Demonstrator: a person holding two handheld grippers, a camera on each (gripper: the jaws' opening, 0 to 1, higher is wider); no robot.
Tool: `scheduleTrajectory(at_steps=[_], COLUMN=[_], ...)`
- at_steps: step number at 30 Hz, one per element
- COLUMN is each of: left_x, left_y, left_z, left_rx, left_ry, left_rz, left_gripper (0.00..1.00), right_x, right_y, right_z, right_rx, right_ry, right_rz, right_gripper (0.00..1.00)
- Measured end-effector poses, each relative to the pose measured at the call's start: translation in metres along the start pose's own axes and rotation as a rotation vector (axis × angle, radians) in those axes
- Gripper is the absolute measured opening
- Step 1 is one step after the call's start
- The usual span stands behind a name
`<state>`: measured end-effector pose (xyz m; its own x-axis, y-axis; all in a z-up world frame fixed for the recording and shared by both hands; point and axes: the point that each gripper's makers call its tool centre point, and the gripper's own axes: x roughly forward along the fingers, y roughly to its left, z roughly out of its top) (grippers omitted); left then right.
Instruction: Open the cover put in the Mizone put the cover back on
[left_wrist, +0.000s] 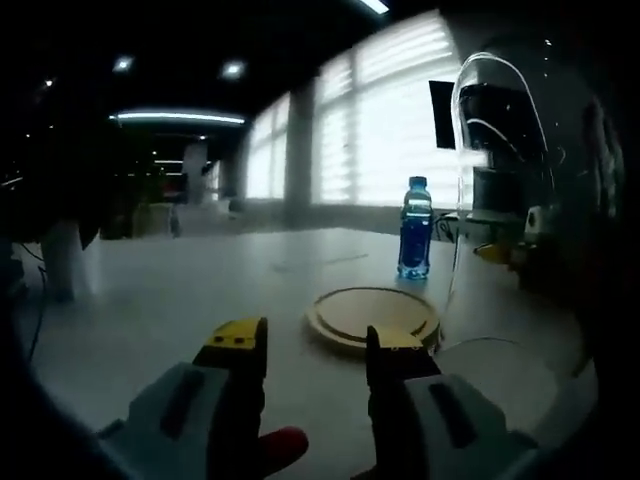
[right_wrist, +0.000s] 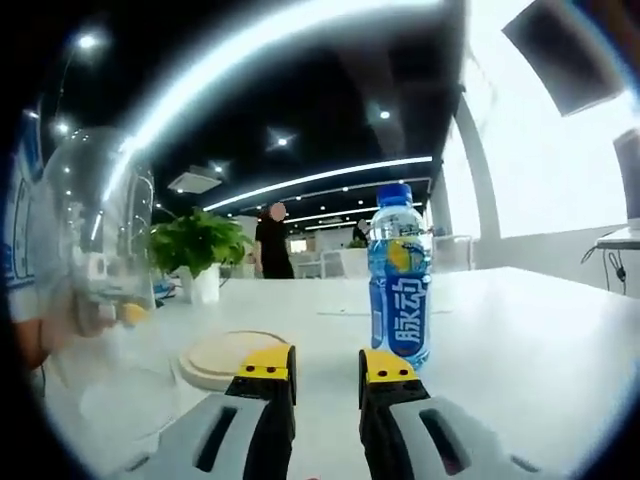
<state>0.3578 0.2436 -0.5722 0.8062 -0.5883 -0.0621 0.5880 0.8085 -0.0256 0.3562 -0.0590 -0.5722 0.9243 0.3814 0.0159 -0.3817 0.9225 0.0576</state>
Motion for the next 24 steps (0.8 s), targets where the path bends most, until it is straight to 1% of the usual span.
scheduleTrajectory(at_steps=[3, 7, 9, 15, 21, 24], left_x=[-0.002, -0.003, -0.001, -0.001, -0.001, 0.0], left_y=[0.001, 0.002, 0.006, 0.005, 0.009, 0.011], left_z=[0.004, 0.005, 0.006, 0.004, 0.005, 0.004], left_rx=[-0.027, -0.031, -0.034, -0.018, -0.014, -0.003], left_ry=[-0.018, -0.022, -0.026, -0.018, -0.024, -0.021], left_rz=[-0.005, 0.004, 0.002, -0.004, 0.004, 0.004], left_gripper=[0.34, 0.34, 0.34, 0.32, 0.32, 0.29], right_x=[0.0, -0.001, -0.001, -0.001, -0.002, -0.002], right_y=[0.0, 0.0, 0.0, -0.002, -0.002, -0.003], right_z=[0.001, 0.001, 0.002, 0.002, 0.001, 0.001], right_rx=[-0.003, -0.001, 0.002, 0.0, 0.001, 0.006], right_ry=[-0.003, -0.006, -0.007, -0.007, -0.004, -0.003], right_rz=[0.0, -0.002, -0.001, -0.005, -0.009, -0.012], right_gripper=[0.18, 0.18, 0.18, 0.18, 0.18, 0.18])
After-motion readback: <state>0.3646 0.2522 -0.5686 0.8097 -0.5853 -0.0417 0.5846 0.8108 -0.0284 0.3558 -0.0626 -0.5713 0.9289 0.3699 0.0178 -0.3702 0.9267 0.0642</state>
